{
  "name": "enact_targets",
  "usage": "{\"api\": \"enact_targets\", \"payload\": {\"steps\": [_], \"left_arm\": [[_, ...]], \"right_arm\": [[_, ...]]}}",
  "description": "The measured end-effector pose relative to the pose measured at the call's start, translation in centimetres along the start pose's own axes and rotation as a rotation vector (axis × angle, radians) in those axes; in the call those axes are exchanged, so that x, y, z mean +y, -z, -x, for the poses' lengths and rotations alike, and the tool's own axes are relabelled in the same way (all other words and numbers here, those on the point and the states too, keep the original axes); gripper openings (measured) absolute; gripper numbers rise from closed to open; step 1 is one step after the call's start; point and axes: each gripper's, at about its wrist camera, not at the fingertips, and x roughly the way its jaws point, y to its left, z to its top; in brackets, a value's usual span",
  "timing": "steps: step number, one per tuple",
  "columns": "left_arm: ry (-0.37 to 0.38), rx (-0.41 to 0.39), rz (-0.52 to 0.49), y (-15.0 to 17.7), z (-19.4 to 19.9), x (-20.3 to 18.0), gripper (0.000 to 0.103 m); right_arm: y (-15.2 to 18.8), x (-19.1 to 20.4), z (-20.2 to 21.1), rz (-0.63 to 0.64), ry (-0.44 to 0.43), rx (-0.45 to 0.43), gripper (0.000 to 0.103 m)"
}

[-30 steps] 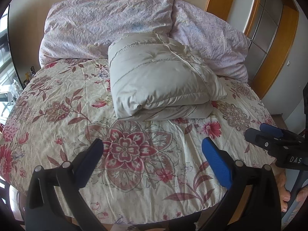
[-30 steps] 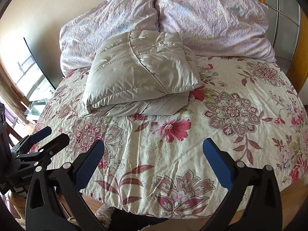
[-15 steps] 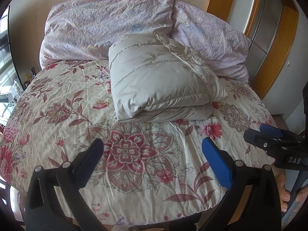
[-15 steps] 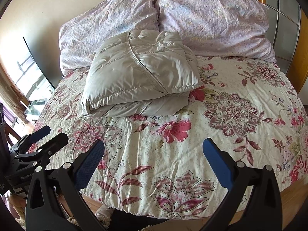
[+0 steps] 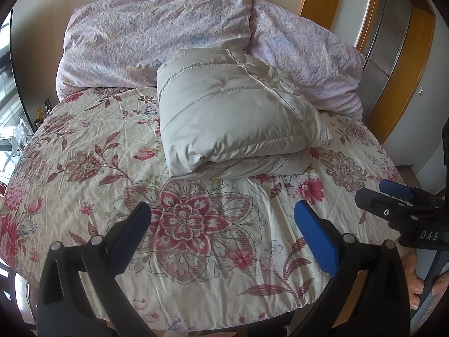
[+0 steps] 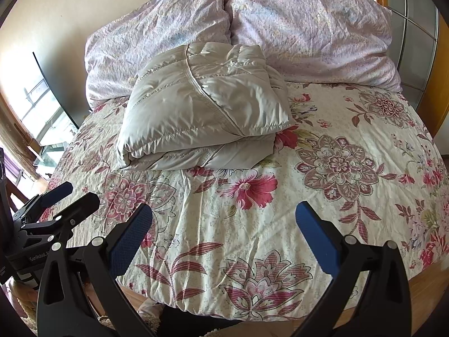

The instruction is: Fold large clothes

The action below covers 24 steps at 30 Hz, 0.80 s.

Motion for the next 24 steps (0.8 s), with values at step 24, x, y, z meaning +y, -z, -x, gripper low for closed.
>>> {"api": "enact_targets", "payload": {"steps": [24], "left_arm": [[0.005, 0.016, 0.009, -0.03, -0.75, 0.36, 0.101]], "right_arm": [[-0.04, -0.27, -0.17, -0.003, 0.001, 0.003, 0.102]]}}
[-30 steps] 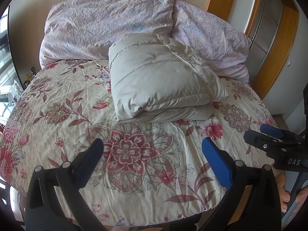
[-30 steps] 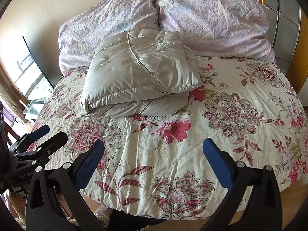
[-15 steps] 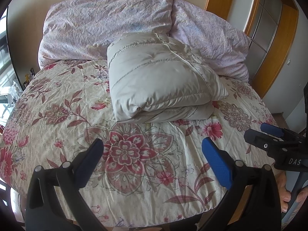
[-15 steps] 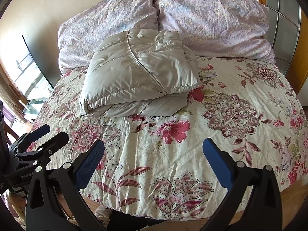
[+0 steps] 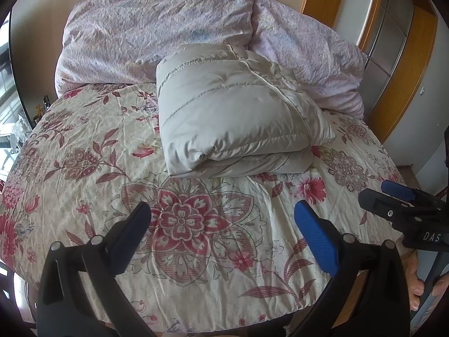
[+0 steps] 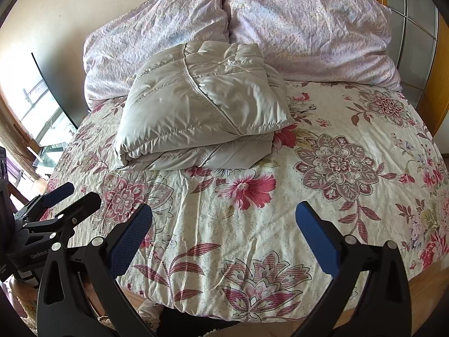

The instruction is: Fold large clothes

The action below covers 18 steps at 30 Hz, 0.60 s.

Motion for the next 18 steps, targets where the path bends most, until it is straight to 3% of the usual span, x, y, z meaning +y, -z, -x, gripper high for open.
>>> {"api": "enact_targets", "payload": {"steps": [18], "left_arm": [[0.009, 0.0, 0.004, 0.04, -0.12, -0.07, 0.101]], "right_arm": [[0.0, -0.1, -0.06, -0.002, 0.002, 0.001, 0.102]]}}
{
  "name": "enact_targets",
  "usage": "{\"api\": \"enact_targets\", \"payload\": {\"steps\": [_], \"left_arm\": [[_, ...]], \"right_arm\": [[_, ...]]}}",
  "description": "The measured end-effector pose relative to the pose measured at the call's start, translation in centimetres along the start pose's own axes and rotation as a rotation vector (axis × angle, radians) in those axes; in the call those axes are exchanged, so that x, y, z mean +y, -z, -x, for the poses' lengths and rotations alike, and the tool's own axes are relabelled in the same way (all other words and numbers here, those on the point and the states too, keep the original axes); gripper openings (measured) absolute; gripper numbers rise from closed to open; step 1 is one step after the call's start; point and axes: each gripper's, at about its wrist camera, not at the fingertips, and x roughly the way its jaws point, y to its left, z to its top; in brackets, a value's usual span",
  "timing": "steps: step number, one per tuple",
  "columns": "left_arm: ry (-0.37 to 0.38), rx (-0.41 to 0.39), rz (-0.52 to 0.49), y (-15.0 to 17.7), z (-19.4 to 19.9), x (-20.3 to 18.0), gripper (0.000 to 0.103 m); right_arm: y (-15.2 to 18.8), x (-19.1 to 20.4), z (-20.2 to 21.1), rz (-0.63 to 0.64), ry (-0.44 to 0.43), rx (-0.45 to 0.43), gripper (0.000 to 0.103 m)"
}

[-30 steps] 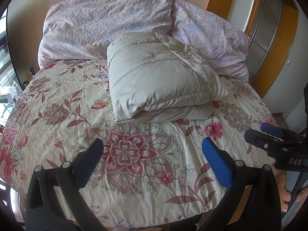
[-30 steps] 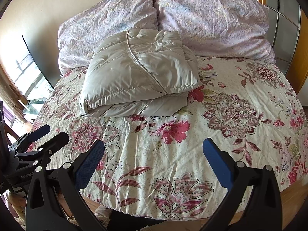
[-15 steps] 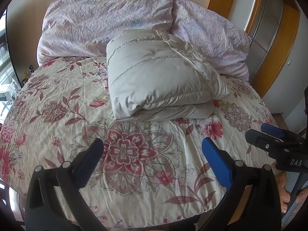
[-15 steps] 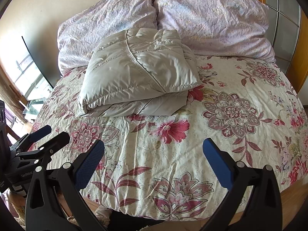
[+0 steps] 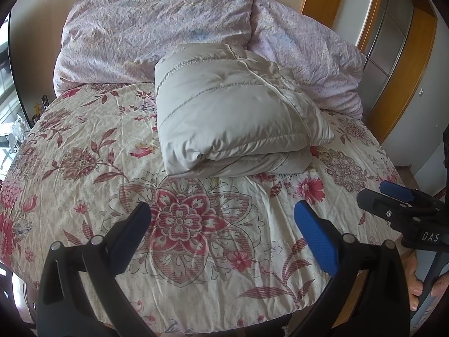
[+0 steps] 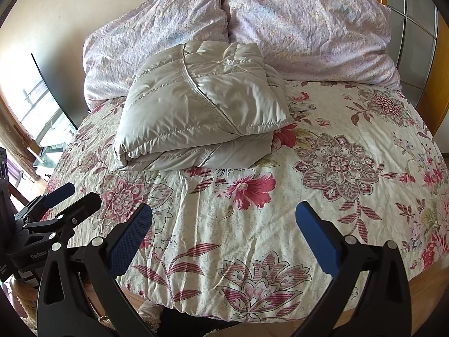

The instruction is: Fold large clothes

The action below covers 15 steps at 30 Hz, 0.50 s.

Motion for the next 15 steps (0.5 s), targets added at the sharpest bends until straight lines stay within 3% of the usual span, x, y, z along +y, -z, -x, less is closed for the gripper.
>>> {"api": "enact_targets", "payload": {"steps": [15], "left_arm": [[-0.002, -0.003, -0.003, -0.11, 0.09, -0.11, 0.101]], "right_arm": [[-0.01, -0.06, -0.06, -0.001, 0.0, 0.0, 0.102]]}}
